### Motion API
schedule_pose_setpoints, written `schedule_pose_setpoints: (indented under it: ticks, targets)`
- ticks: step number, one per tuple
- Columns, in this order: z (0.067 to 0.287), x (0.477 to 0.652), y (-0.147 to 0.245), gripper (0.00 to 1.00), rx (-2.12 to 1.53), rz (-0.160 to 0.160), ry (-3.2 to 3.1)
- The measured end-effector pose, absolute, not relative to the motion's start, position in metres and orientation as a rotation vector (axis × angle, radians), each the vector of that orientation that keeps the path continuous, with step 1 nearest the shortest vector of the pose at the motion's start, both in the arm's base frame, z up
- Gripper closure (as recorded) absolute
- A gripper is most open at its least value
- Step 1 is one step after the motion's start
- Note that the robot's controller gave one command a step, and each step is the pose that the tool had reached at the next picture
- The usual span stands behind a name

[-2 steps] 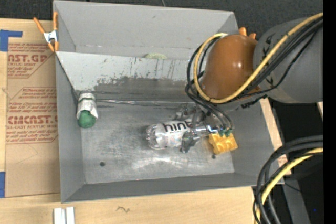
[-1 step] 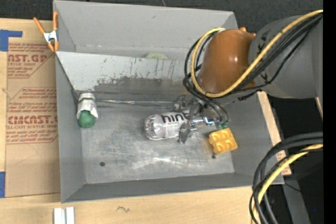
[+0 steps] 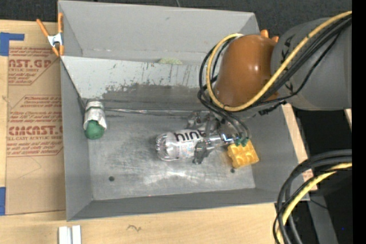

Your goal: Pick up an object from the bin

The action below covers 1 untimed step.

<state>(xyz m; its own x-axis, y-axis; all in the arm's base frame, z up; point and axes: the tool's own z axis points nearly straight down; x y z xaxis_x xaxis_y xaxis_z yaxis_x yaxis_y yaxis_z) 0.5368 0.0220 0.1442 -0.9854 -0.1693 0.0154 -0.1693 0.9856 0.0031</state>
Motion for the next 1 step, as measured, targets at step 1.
schedule_pose_setpoints:
  ticks: [1]
  targets:
    - [0.2186,0.5515,0.0282,1.0,0.307,-0.001,-3.125]
